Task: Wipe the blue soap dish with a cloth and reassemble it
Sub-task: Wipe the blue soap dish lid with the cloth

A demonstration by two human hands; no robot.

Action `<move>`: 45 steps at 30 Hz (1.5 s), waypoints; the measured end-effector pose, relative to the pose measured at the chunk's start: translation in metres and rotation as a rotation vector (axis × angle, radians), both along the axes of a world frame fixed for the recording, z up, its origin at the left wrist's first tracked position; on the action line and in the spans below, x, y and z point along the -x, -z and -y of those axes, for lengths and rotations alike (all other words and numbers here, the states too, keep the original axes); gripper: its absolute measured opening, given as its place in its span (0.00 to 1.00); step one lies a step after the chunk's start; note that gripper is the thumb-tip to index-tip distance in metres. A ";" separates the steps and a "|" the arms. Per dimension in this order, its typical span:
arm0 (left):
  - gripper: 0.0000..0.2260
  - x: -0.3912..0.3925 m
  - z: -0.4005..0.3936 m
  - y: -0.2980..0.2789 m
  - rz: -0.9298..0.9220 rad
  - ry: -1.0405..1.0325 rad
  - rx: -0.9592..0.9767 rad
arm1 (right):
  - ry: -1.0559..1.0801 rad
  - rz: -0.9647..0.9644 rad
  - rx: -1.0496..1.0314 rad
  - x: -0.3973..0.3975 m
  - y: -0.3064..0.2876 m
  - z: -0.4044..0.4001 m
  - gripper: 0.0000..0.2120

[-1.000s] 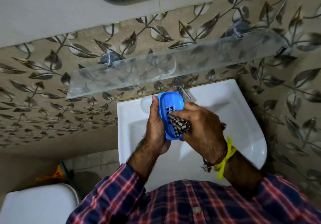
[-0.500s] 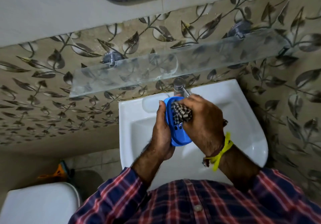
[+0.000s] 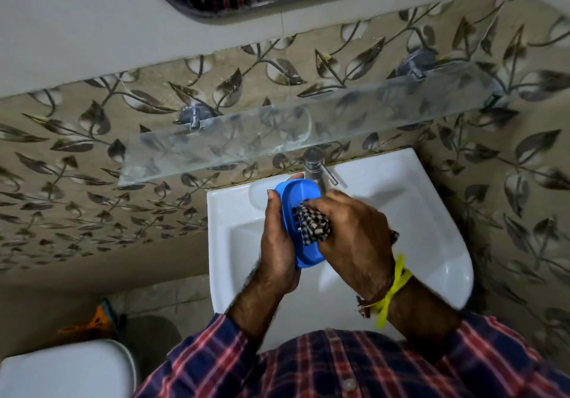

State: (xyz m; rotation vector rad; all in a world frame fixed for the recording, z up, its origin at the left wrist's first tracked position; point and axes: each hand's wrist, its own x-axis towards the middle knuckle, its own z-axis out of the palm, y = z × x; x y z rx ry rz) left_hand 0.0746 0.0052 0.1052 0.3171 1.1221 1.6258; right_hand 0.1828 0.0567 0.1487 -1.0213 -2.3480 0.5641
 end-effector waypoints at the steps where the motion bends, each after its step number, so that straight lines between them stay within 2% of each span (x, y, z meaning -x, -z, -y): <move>1: 0.28 -0.002 -0.002 0.000 -0.020 0.001 0.002 | 0.062 -0.012 -0.008 0.002 0.000 -0.003 0.13; 3: 0.27 -0.005 -0.005 -0.002 -0.032 -0.006 0.016 | 0.158 -0.052 -0.025 0.010 -0.003 -0.009 0.11; 7: 0.26 0.001 -0.004 -0.002 -0.022 -0.020 0.015 | 0.065 -0.014 -0.011 0.008 -0.003 -0.007 0.11; 12: 0.27 -0.002 -0.004 0.000 -0.050 -0.022 0.035 | 0.144 -0.024 -0.017 0.013 -0.001 -0.012 0.09; 17: 0.24 0.007 -0.001 0.000 -0.048 -0.034 0.016 | 0.025 0.058 0.055 0.000 0.006 -0.005 0.10; 21: 0.26 0.000 -0.004 0.000 -0.082 -0.013 0.040 | 0.132 -0.015 0.047 0.011 0.000 -0.012 0.09; 27: 0.25 0.016 -0.007 -0.008 -0.082 -0.039 0.050 | -0.057 0.165 0.149 -0.006 0.003 0.002 0.12; 31: 0.25 0.007 -0.006 -0.001 -0.070 0.031 0.036 | 0.050 0.075 0.074 0.000 -0.001 -0.008 0.11; 33: 0.25 0.007 -0.008 -0.001 -0.079 0.035 0.020 | 0.063 0.106 0.046 0.001 -0.005 -0.010 0.12; 37: 0.23 0.019 -0.016 -0.010 -0.138 0.019 -0.028 | -0.054 0.278 0.154 -0.009 -0.007 -0.001 0.14; 40: 0.22 0.021 -0.019 -0.008 -0.149 0.050 -0.044 | -0.091 0.341 0.206 -0.010 -0.009 -0.005 0.11; 45: 0.21 0.017 -0.021 0.000 -0.180 0.097 -0.081 | -0.116 0.397 0.430 -0.014 -0.007 -0.005 0.15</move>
